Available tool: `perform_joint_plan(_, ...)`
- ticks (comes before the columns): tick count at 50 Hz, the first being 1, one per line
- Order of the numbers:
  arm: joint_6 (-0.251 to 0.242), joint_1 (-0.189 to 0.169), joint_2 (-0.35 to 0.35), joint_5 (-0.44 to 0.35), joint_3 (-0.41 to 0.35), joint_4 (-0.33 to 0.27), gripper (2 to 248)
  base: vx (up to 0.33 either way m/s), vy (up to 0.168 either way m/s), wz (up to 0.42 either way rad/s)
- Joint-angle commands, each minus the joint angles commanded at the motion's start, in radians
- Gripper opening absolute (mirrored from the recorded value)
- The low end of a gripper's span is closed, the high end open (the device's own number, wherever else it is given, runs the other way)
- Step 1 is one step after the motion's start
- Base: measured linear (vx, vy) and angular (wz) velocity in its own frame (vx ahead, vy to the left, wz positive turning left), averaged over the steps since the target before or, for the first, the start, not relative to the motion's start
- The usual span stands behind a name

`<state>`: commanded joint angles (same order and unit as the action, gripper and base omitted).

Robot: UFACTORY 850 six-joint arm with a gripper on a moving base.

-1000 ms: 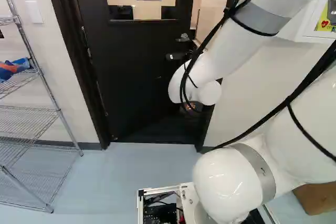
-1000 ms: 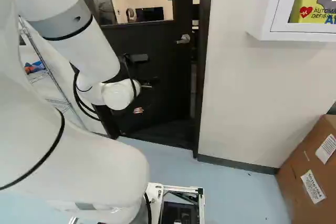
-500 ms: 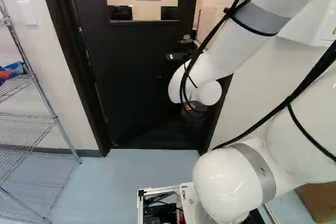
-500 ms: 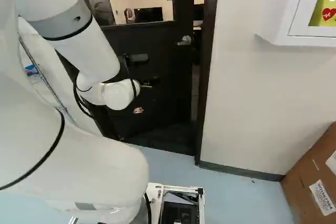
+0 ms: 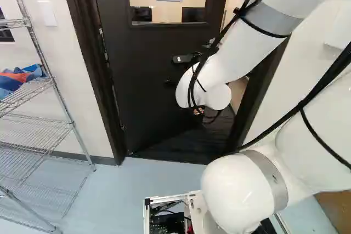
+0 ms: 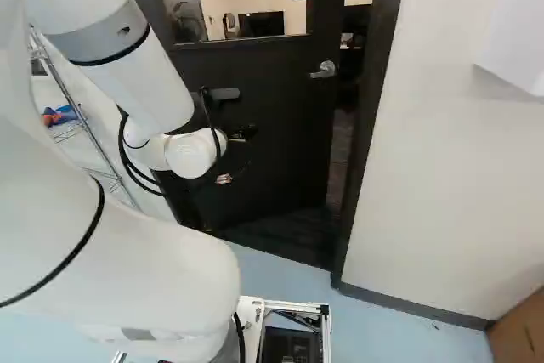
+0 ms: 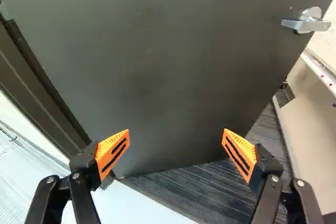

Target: Open the door and move inside

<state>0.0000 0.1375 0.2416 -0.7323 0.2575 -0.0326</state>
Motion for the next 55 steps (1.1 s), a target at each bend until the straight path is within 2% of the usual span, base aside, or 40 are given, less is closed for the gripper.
perform_joint_plan(55,0.000,0.000,0.000,0.000,0.000,0.000,247,0.147,0.068,-0.008)
